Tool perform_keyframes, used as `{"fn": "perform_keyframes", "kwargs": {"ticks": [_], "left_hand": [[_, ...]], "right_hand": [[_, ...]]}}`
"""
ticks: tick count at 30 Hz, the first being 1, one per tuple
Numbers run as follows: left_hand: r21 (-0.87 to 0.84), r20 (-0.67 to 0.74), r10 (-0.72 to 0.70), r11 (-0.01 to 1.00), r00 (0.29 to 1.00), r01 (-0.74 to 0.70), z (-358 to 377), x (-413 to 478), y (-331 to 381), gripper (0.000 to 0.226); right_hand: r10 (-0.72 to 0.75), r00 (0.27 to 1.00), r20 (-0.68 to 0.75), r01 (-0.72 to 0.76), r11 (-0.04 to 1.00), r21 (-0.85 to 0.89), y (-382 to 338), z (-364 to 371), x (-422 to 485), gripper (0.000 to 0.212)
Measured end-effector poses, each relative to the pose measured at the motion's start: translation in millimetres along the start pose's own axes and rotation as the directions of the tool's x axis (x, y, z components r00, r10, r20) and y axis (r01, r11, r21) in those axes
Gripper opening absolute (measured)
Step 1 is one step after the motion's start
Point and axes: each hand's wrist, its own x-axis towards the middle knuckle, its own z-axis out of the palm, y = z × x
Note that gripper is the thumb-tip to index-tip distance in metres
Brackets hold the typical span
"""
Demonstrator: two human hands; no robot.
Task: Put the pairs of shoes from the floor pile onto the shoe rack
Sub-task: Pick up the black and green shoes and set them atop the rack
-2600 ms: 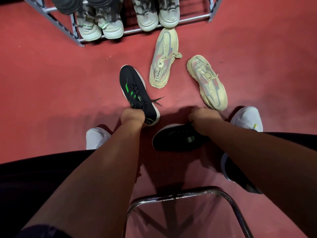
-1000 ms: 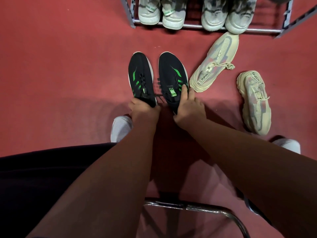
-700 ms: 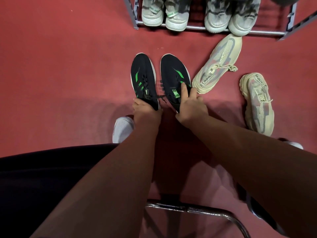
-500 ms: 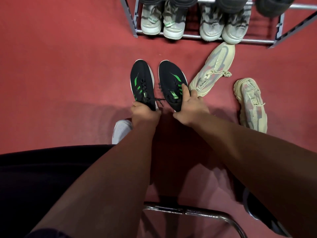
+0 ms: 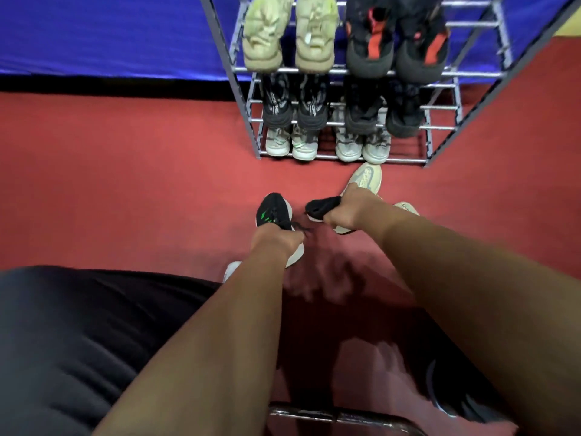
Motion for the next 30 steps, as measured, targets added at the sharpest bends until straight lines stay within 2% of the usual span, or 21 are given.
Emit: {"fn": "perform_keyframes", "kwargs": {"ticks": [3, 8, 10, 13, 16, 17, 21, 26, 27, 30], "left_hand": [[-0.05, -0.039, 0.069, 0.996, 0.997, -0.071, -24, -42, 16, 0.044], [-0.075, -0.077, 0.188, 0.978, 0.979, -0.194, -80, -108, 52, 0.032], [-0.053, -0.116, 0.262, 0.962, 0.958, -0.269, -105, -132, 71, 0.025], [0.012, -0.163, 0.345, 0.937, 0.924, -0.348, -140, -167, 99, 0.037], [0.09, -0.268, 0.438, 0.898, 0.858, -0.43, -172, -197, 124, 0.04], [0.109, -0.318, 0.463, 0.885, 0.827, -0.454, -181, -204, 130, 0.04], [0.095, -0.465, 0.493, 0.853, 0.735, -0.513, -198, -209, 157, 0.038], [0.062, -0.527, 0.509, 0.822, 0.68, -0.567, -205, -185, 200, 0.04], [0.053, -0.536, 0.508, 0.817, 0.674, -0.574, -207, -178, 209, 0.041], [0.047, -0.56, 0.506, 0.81, 0.656, -0.585, -210, -156, 237, 0.051]], "right_hand": [[-0.027, 1.0, -0.01, 0.026, 0.999, -0.04, -8, -41, -40, 0.055], [-0.125, 0.987, -0.1, 0.12, 0.991, -0.058, -16, -109, -111, 0.024], [-0.159, 0.976, -0.146, 0.159, 0.987, -0.015, -18, -136, -138, 0.026], [-0.231, 0.934, -0.273, 0.234, 0.972, -0.021, -23, -171, -170, 0.03], [-0.288, 0.849, -0.444, 0.342, 0.938, 0.046, -20, -194, -184, 0.066], [-0.284, 0.814, -0.507, 0.378, 0.921, 0.091, -20, -199, -188, 0.071], [-0.262, 0.68, -0.685, 0.552, 0.797, 0.243, -29, -212, -187, 0.06], [-0.188, 0.63, -0.753, 0.582, 0.756, 0.299, -56, -236, -154, 0.03], [-0.182, 0.623, -0.761, 0.584, 0.755, 0.297, -61, -240, -146, 0.031], [-0.153, 0.636, -0.756, 0.567, 0.757, 0.324, -76, -250, -118, 0.061]]}}
